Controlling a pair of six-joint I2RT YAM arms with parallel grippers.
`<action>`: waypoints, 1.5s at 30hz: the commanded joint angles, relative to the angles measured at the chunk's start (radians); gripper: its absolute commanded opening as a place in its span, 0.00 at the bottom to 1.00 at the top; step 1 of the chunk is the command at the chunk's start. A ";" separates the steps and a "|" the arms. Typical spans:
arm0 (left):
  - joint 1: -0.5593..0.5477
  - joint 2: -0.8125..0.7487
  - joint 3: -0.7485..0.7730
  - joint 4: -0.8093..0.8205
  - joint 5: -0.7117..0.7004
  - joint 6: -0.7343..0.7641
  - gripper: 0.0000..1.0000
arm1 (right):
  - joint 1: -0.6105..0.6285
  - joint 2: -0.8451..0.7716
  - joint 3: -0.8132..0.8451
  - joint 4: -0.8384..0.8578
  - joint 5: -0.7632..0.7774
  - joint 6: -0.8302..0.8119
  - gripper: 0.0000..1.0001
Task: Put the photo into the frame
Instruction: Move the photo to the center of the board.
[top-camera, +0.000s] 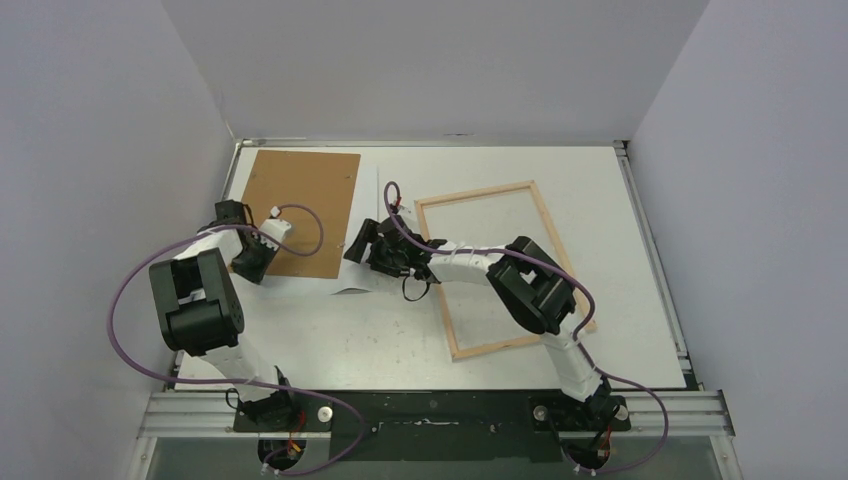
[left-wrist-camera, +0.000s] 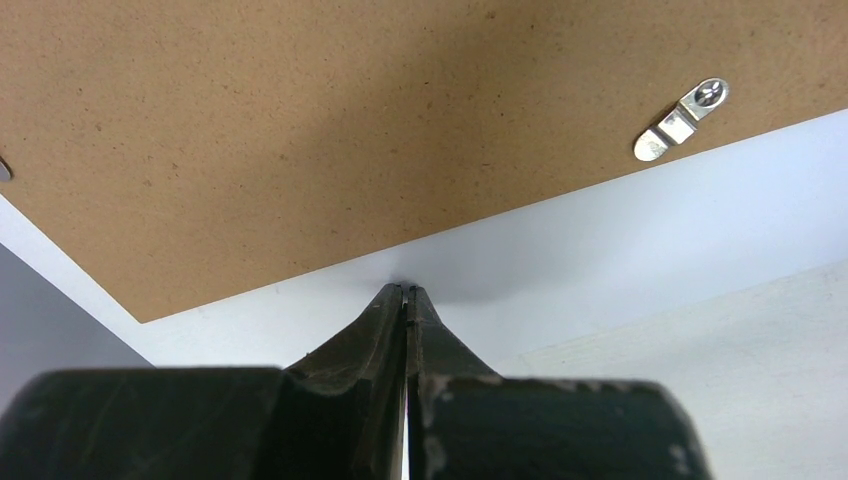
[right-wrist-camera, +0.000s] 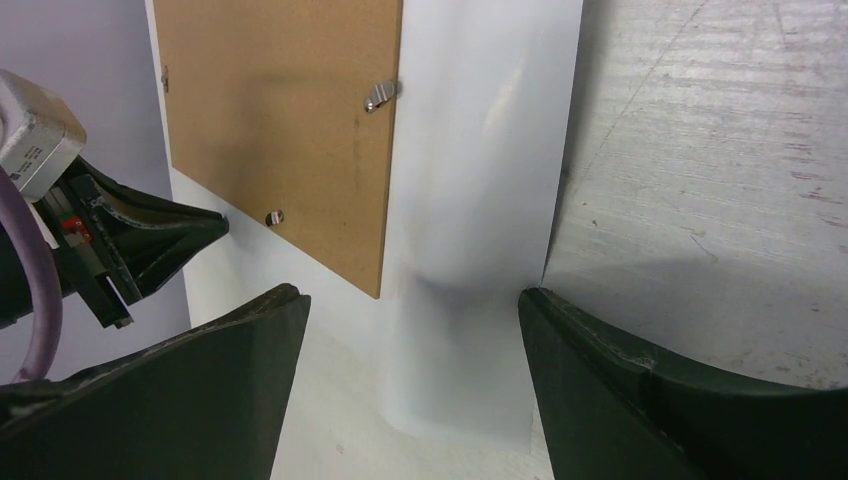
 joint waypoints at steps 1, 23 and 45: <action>-0.003 0.060 -0.023 -0.017 0.018 0.009 0.00 | 0.010 0.049 -0.006 0.020 -0.061 0.041 0.79; -0.004 0.069 -0.020 -0.028 0.012 0.028 0.00 | -0.101 -0.050 -0.125 0.305 -0.260 -0.067 0.81; 0.002 0.043 0.035 -0.128 0.082 0.008 0.00 | -0.136 0.180 0.412 -0.190 0.125 -0.456 0.84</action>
